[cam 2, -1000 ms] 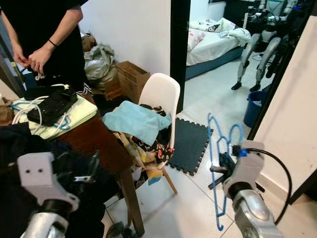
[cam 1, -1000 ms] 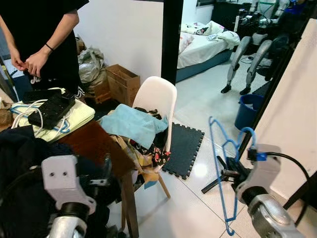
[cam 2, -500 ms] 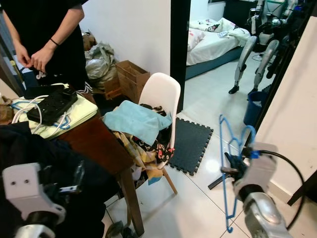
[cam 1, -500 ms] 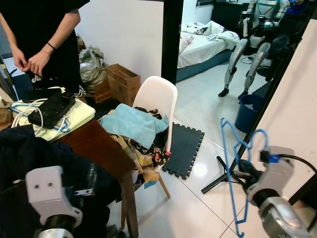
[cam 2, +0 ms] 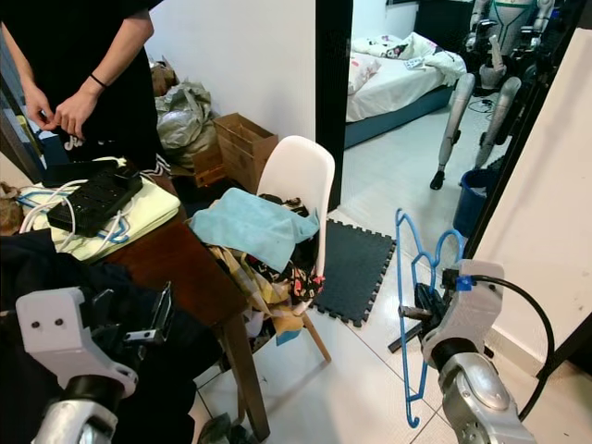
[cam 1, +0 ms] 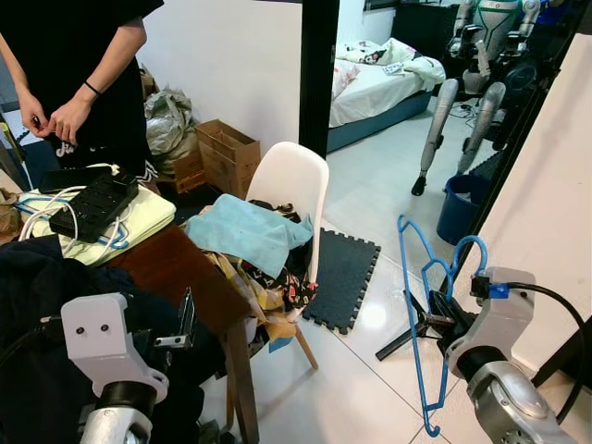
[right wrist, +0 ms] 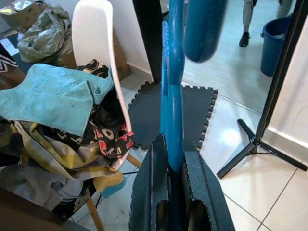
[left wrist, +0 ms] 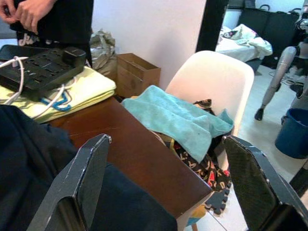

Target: Hang hanger

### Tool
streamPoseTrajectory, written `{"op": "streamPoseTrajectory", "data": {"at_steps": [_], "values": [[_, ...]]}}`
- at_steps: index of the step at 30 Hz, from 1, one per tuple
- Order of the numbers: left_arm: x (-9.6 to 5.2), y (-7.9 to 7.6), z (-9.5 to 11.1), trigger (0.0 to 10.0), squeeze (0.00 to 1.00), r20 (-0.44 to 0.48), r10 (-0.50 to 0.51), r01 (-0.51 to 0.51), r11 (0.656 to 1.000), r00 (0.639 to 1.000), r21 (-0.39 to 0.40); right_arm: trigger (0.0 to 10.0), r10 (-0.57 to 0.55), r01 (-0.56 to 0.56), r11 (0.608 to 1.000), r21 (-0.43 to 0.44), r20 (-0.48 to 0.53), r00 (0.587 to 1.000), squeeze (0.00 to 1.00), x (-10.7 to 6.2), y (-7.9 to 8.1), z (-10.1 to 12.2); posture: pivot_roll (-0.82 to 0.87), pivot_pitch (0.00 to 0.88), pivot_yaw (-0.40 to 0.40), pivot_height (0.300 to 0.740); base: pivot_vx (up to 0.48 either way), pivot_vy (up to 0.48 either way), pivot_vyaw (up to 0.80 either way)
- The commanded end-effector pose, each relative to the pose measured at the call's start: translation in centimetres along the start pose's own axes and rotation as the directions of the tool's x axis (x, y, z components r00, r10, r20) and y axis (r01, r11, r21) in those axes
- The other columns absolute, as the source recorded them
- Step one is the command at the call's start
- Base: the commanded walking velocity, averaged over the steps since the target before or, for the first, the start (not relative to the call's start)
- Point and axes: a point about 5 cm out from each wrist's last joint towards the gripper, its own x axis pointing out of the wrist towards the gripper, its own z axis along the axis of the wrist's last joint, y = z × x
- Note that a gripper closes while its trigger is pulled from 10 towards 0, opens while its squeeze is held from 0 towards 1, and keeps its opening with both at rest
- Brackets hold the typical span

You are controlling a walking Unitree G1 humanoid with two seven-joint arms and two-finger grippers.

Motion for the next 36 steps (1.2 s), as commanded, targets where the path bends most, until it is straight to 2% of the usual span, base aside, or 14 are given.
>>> {"op": "streamPoseTrajectory", "data": {"at_steps": [1,3,4,6,7,8,10,36], "values": [[0.01,0.09,-0.64,10.0,0.00,-0.036,0.001,-0.001,1.000,0.999,0.005,10.0,0.013,-0.012,1.000,-0.008,0.010,1.000,0.00,0.00,0.43,0.27,-0.10,0.000,0.014,0.740,0.000,0.000,0.00],[-0.04,0.26,-0.62,10.0,0.00,-0.034,0.010,-0.010,1.000,0.999,0.006,10.0,0.011,-0.010,1.000,-0.011,0.011,1.000,0.00,-0.04,0.37,0.28,-0.11,0.000,0.015,0.740,0.000,0.000,0.00],[-0.14,0.51,-0.58,10.0,0.00,-0.033,0.023,-0.023,1.000,0.999,0.008,0.0,0.009,-0.009,1.000,-0.013,0.011,1.000,0.00,-0.07,0.28,0.31,-0.11,0.000,0.011,0.740,0.000,0.000,0.00],[-0.27,0.72,-0.59,10.0,0.00,-0.033,0.034,-0.034,0.999,0.999,0.009,0.0,0.008,-0.008,1.000,-0.015,0.010,1.000,0.00,-0.09,0.19,0.29,-0.10,0.000,0.010,0.740,0.000,0.000,0.00],[-0.39,0.89,-0.61,10.0,0.00,-0.034,0.043,-0.043,0.999,0.999,0.010,3.8,0.005,-0.004,1.000,-0.017,0.008,1.000,0.00,-0.10,0.08,0.24,-0.10,0.000,0.008,0.740,0.000,0.000,0.00],[-0.45,0.96,-0.62,10.0,0.00,-0.034,0.047,-0.047,0.999,0.998,0.011,9.7,0.002,-0.002,1.000,-0.019,0.006,1.000,0.00,-0.09,0.03,0.20,-0.10,0.000,0.008,0.740,0.000,0.000,0.00],[-0.51,1.02,-0.67,10.0,0.00,-0.036,0.050,-0.050,0.999,0.998,0.012,10.0,0.001,-0.001,1.000,-0.020,0.002,1.000,0.00,-0.03,0.01,0.13,-0.09,0.000,0.006,0.740,0.000,0.000,0.00],[-0.42,0.86,-0.83,10.0,0.00,-0.043,0.044,-0.042,0.999,0.998,0.033,10.0,0.002,-0.002,1.000,-0.024,-0.003,1.000,0.00,0.20,0.06,-0.07,-0.09,0.000,0.010,0.740,0.000,0.000,0.00]]}}
